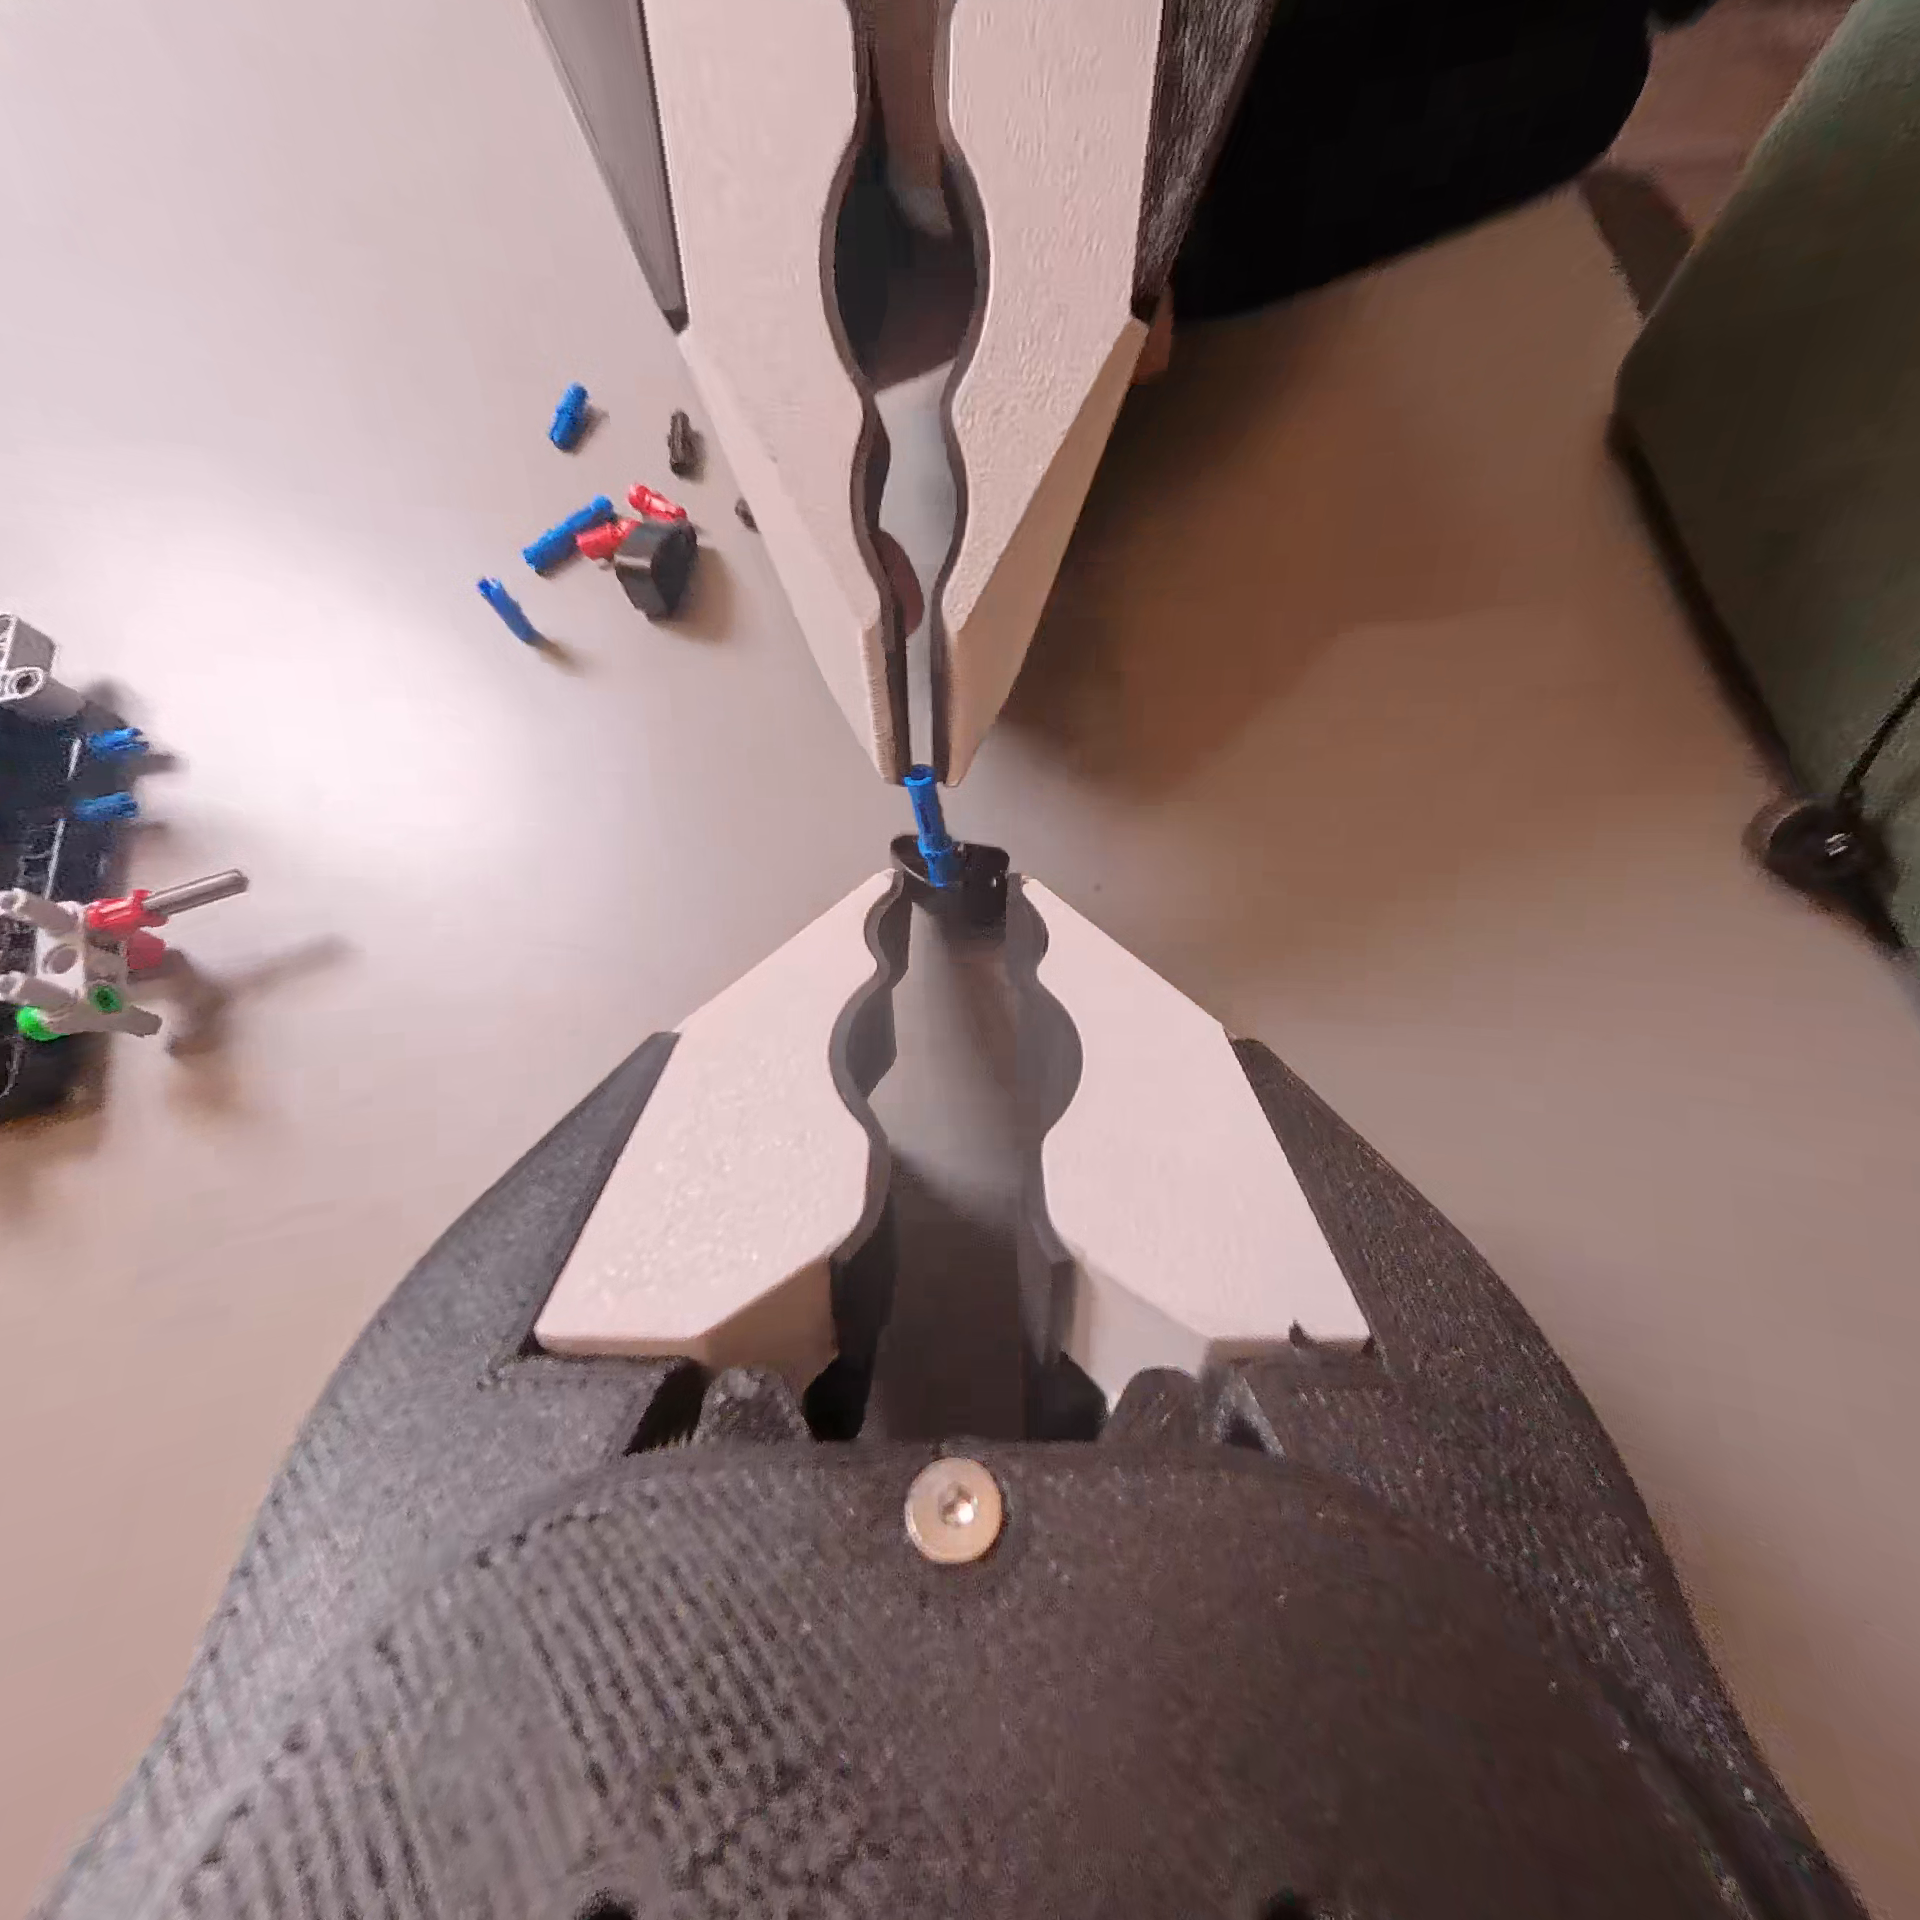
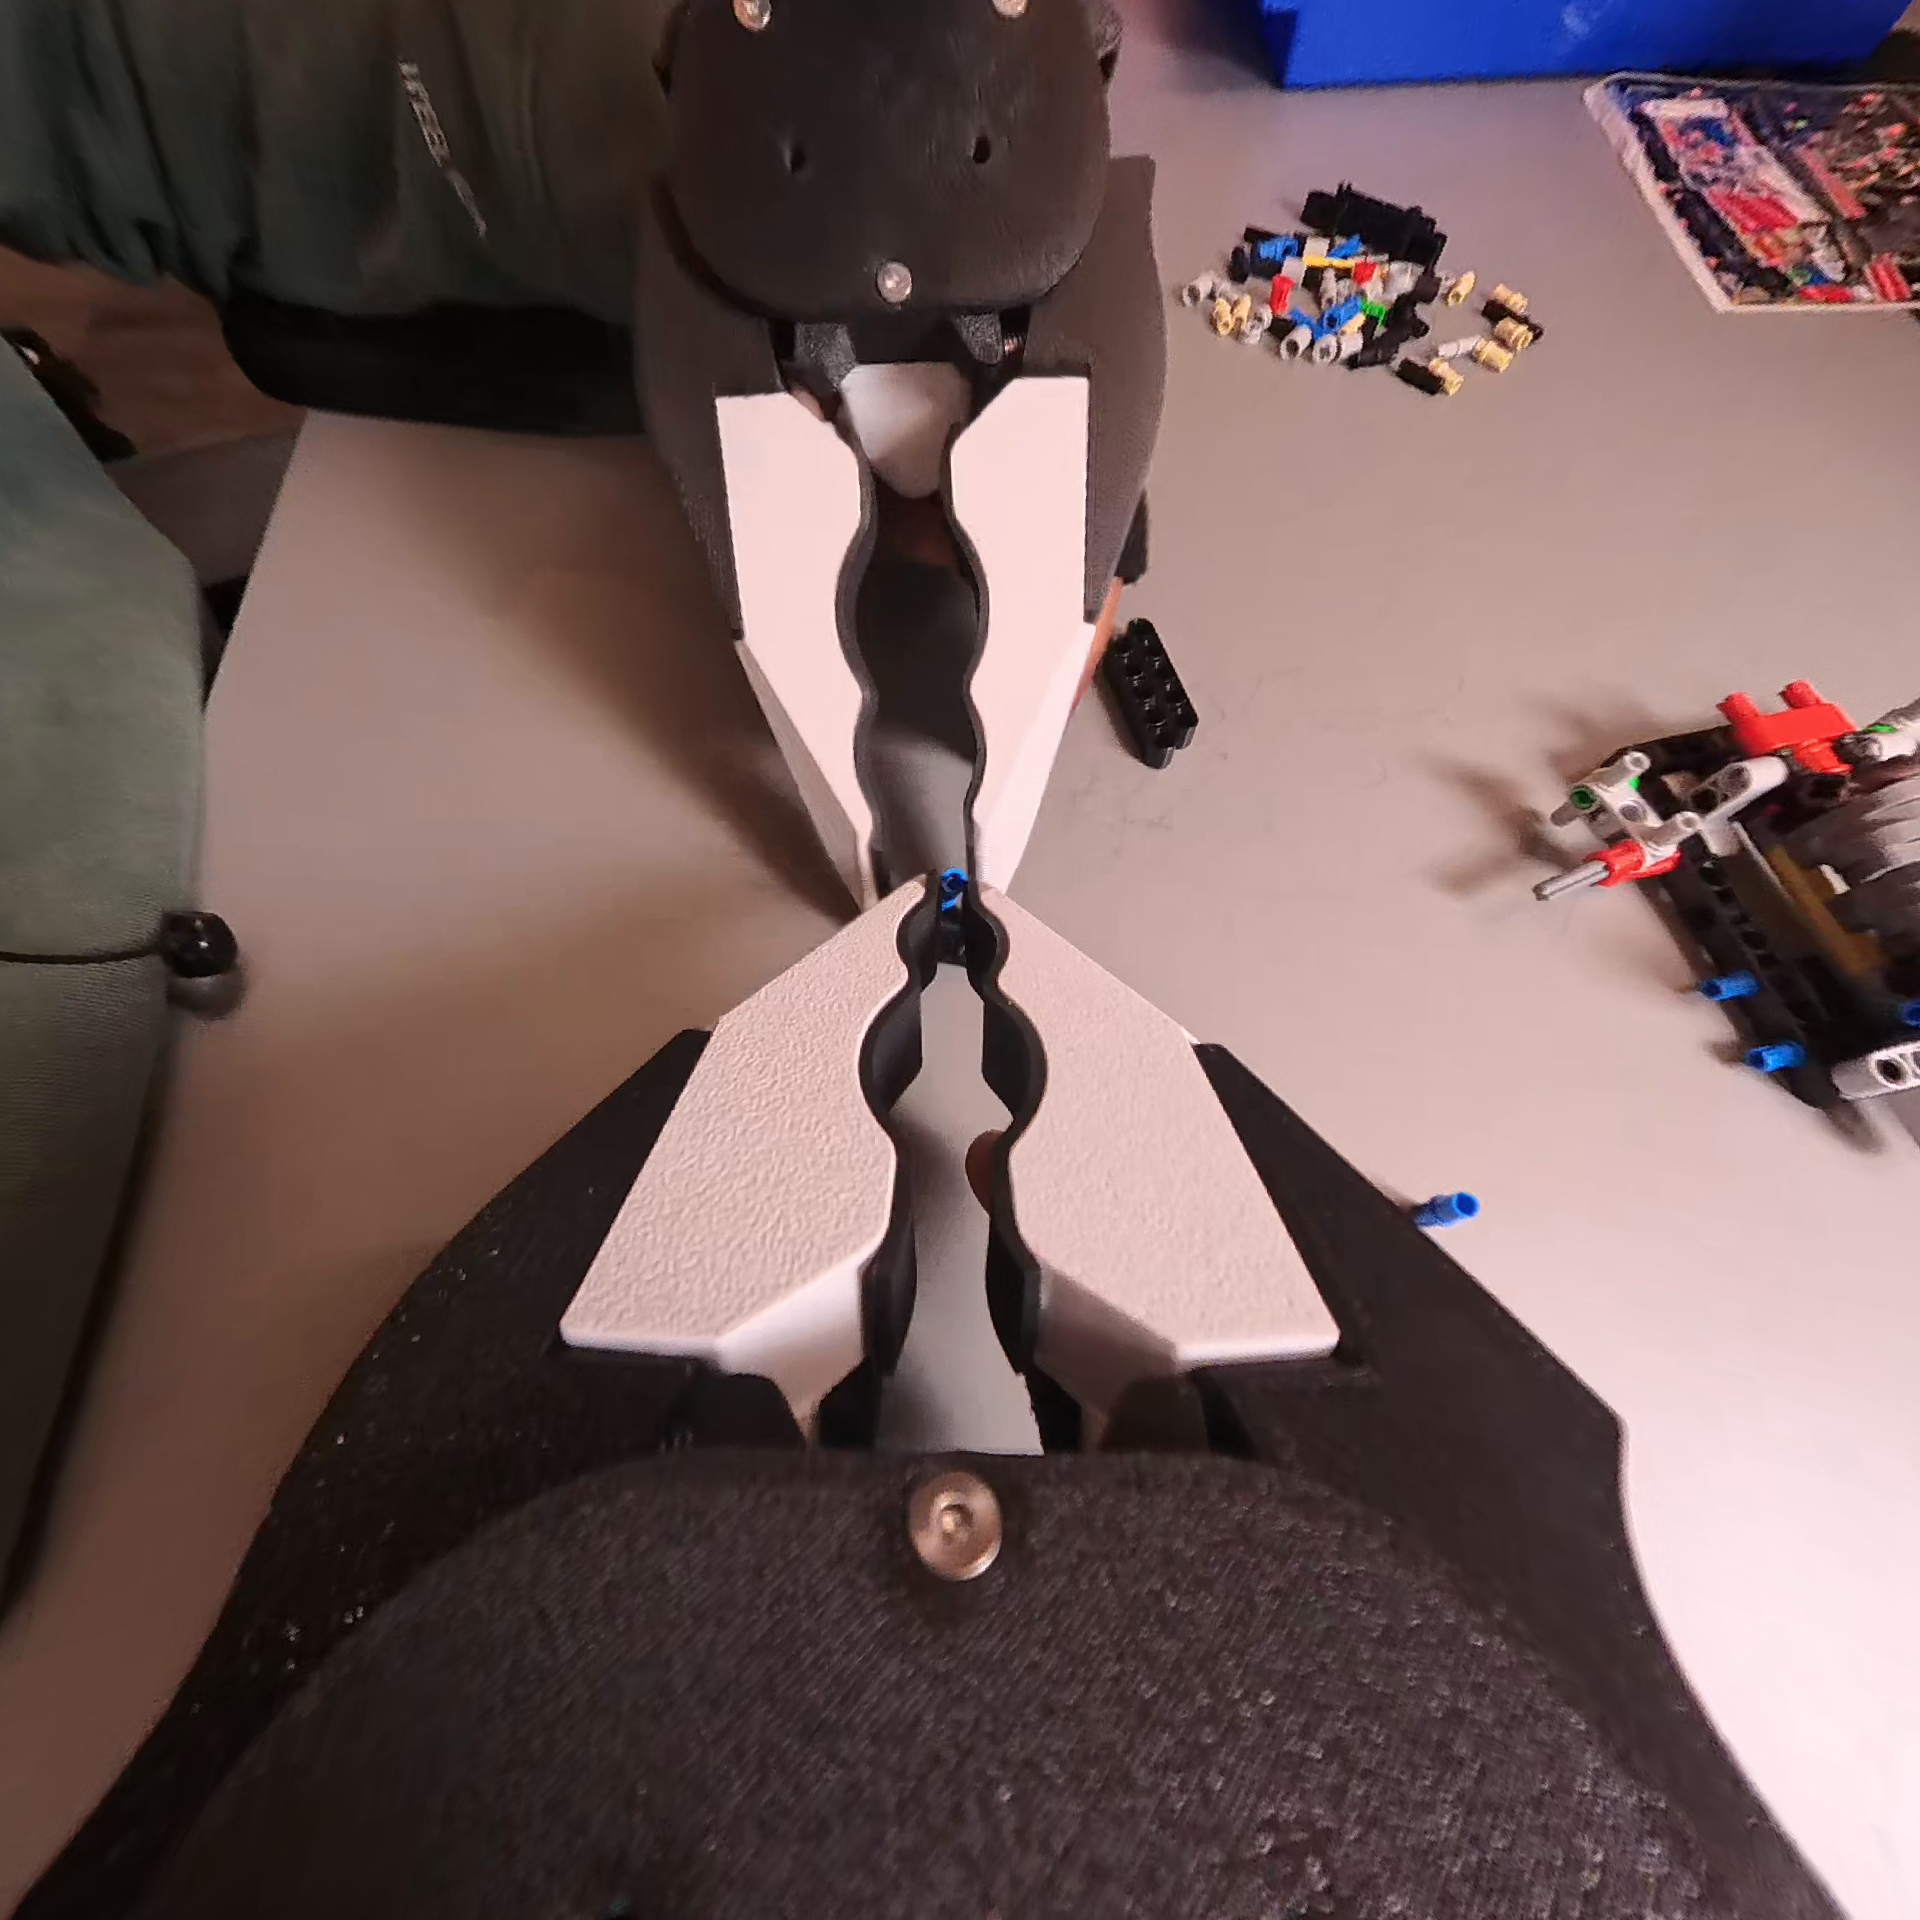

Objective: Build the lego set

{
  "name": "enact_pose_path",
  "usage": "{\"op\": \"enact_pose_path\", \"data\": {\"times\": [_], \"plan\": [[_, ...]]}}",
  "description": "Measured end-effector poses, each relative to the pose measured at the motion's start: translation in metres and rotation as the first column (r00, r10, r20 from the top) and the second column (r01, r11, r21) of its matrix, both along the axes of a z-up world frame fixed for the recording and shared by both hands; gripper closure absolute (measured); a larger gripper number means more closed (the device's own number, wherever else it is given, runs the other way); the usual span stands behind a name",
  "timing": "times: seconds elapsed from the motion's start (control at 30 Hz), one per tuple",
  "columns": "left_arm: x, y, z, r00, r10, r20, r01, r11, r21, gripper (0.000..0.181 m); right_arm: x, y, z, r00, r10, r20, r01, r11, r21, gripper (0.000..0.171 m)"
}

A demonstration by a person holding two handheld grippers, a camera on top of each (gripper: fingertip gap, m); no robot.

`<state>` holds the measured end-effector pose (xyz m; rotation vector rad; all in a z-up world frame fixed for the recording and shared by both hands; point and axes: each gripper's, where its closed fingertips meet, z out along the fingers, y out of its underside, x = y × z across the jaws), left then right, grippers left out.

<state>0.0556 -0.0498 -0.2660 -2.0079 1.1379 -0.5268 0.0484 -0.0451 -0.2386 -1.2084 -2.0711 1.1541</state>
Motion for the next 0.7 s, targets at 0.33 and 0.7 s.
{"op": "enact_pose_path", "data": {"times": [0.33, 0.7], "plan": [[-0.012, -0.002, 0.001, 0.996, -0.048, -0.072, 0.048, 0.999, 0.002, 0.165, 0.001, 0.010, 0.001, 1.000, -0.029, 0.008, 0.029, 1.000, -0.012, 0.170], [-0.011, -0.009, -0.001, 0.997, 0.023, -0.076, -0.023, 1.000, 0.006, 0.162, 0.000, 0.014, -0.001, 0.999, -0.048, 0.001, 0.048, 0.998, 0.030, 0.170]]}}
